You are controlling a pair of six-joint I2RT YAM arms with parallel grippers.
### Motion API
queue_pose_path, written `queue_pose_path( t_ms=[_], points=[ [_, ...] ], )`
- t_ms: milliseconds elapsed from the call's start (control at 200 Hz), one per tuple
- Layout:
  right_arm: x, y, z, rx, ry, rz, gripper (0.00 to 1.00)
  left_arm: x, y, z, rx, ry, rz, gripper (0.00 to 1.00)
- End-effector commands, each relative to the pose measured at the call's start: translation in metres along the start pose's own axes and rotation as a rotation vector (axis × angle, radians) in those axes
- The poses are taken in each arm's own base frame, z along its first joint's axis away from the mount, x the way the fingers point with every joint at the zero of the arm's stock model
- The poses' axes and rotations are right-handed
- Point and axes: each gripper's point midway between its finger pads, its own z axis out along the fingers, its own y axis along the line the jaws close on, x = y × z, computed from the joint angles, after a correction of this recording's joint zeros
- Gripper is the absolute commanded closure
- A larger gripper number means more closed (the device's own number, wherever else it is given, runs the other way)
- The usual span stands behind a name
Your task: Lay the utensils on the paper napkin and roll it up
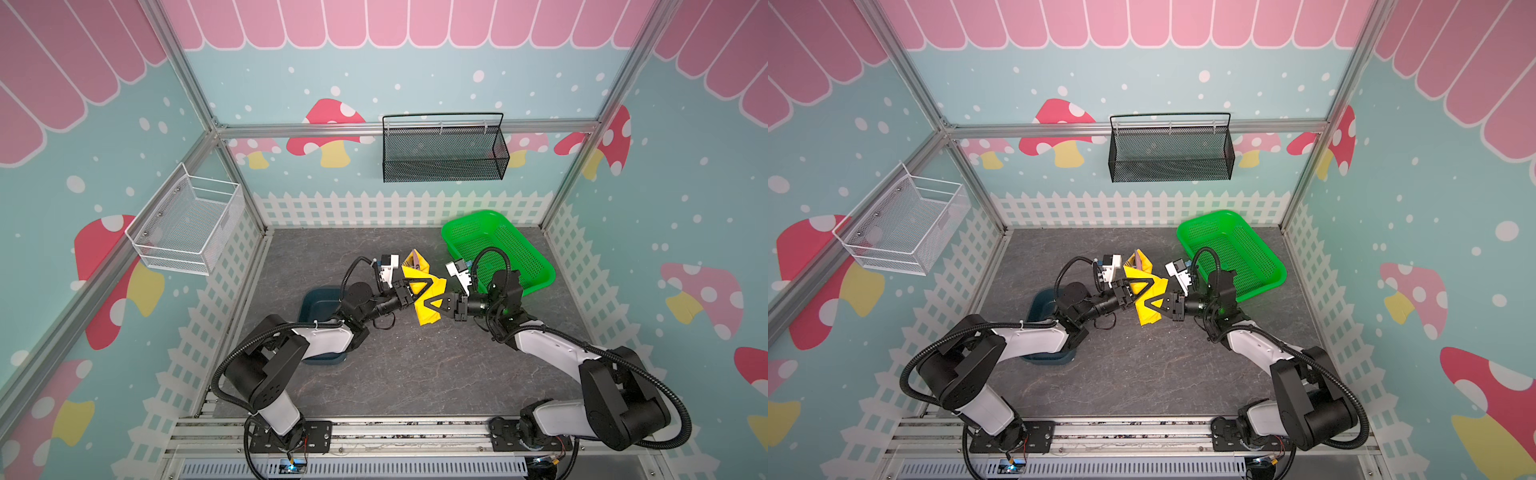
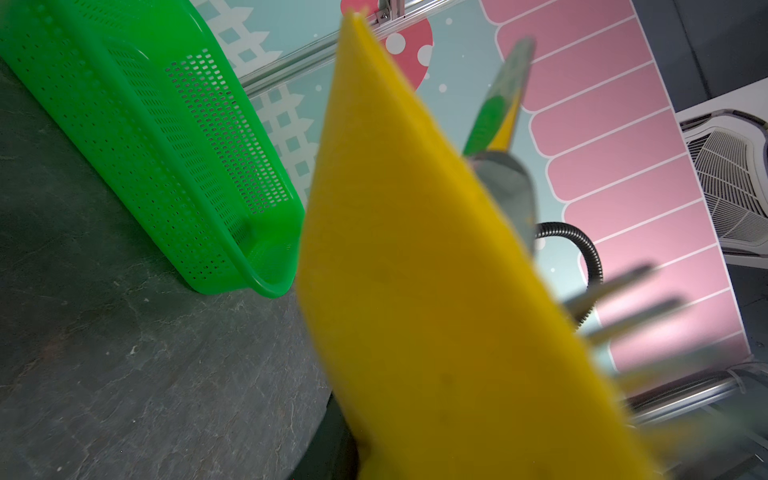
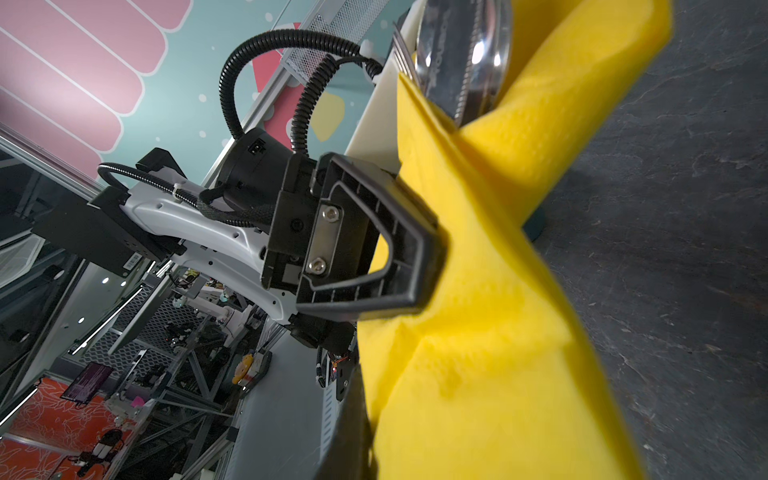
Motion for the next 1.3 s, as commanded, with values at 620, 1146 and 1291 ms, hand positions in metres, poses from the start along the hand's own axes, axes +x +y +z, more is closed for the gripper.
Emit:
queue_pose_path(
  t_ms=[620, 1146, 1291],
  points=[
    [-0.010, 0.009, -0.016, 0.013, -0.058, -0.073, 0.64, -0.009, -0.020, 0.002, 0.042, -0.034, 0.036, 0.87],
    [-0.036, -0.015, -0.027, 0.127, -0.159, 0.002, 0.90, -0.008, -0.028, 0.000, 0.060, -0.028, 0.041, 0.89],
    [-0.031, -0.025, -0.027, 0.152, -0.166, 0.034, 0.95, -0.008, -0.030, -0.001, 0.062, -0.027, 0.042, 0.89]
  ],
)
